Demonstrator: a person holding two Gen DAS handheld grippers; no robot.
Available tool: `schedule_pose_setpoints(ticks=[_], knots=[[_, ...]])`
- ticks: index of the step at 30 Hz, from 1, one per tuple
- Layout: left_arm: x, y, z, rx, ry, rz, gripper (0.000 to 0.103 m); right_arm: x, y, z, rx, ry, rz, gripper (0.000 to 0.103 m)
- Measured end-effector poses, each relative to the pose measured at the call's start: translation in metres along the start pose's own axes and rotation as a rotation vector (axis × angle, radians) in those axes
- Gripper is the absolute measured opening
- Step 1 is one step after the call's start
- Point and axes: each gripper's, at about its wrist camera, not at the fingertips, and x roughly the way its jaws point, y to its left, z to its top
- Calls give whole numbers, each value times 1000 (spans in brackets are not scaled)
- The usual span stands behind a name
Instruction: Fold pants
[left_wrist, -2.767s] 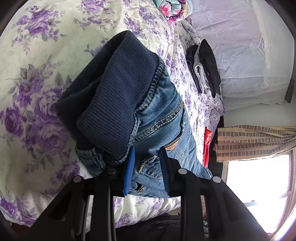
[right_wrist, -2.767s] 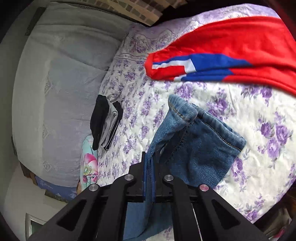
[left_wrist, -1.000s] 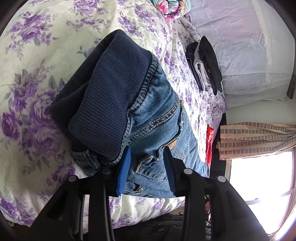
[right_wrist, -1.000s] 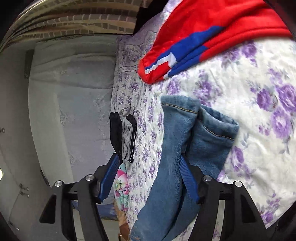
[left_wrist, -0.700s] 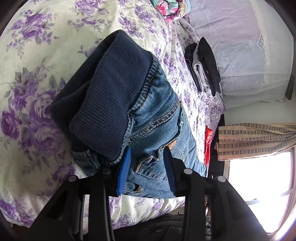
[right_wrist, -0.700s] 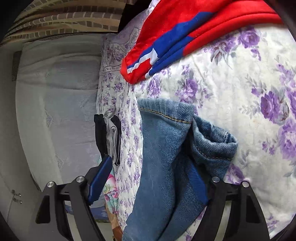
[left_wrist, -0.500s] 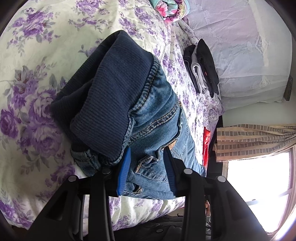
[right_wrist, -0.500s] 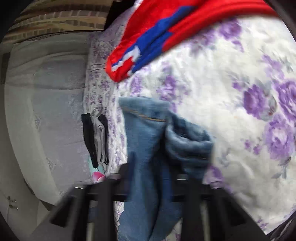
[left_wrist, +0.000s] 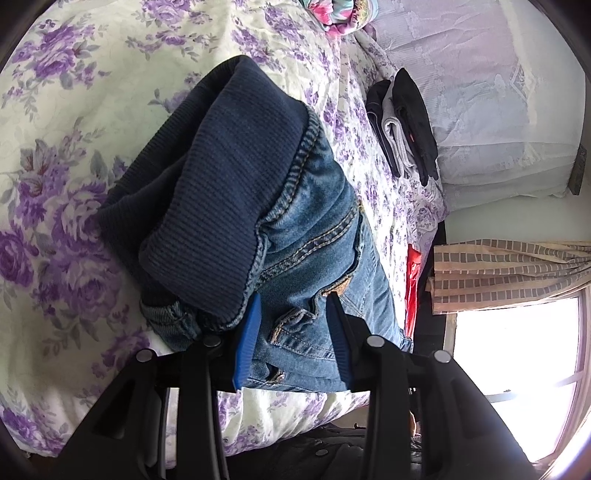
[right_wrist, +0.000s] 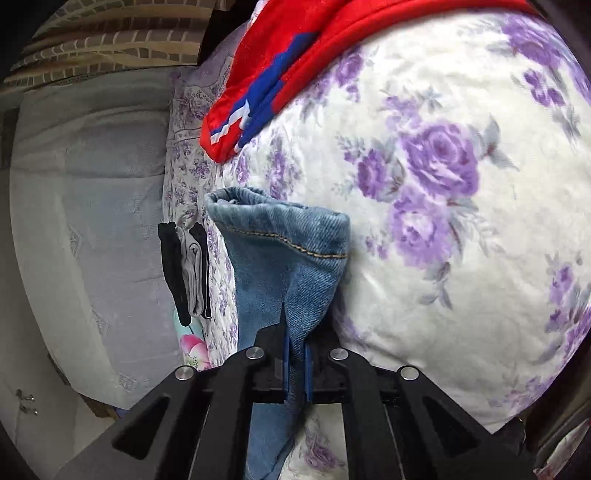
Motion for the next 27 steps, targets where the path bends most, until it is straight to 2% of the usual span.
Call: schedule_pose_setpoints(ticks=[2, 4, 6, 8, 10, 13, 14, 15, 16, 17, 19, 21, 23, 26, 27], knots=[[0, -2, -2, 7, -6, 11, 36, -5, 22, 2, -95, 6, -5, 8], [-1, -4, -4, 17, -14, 22, 36, -11, 50, 3, -202, -2, 37, 8], [-1, -3, -5, 24, -21, 21, 37, -5, 60, 8, -310, 2, -58, 7], [-1, -2, -5, 24, -24, 14, 37, 7, 27, 18, -195, 59, -134, 7], [-3, -2, -6, 20, -27, 13, 37, 3, 9, 18, -120, 69, -78, 6], [-12, -9, -12, 23, -48, 55, 37, -27, 21, 23, -153, -7, -125, 22], [-17, -17, -15, 51, -59, 80, 42, -40, 25, 27, -161, -54, -170, 34], [-22, -27, -17, 96, -72, 109, 47, -54, 31, 32, -171, -114, -228, 37], [-26, -39, -19, 149, -82, 136, 49, -63, 43, 35, -212, -155, -229, 37], [-28, -50, -21, 195, -85, 145, 50, -61, 59, 34, -280, -145, -206, 37], [-23, -76, -23, 285, -66, 119, 56, -33, 95, 24, -423, -8, -139, 38], [-6, -100, -23, 358, -20, 79, 62, 12, 126, 3, -498, 185, -32, 54], [20, -120, -24, 417, 32, 43, 62, 65, 157, -26, -558, 381, 74, 60], [70, -137, -34, 477, 161, 36, 63, 145, 200, -71, -636, 634, 147, 61], [90, -136, -40, 496, 213, 75, 63, 169, 210, -85, -646, 709, 156, 61]])
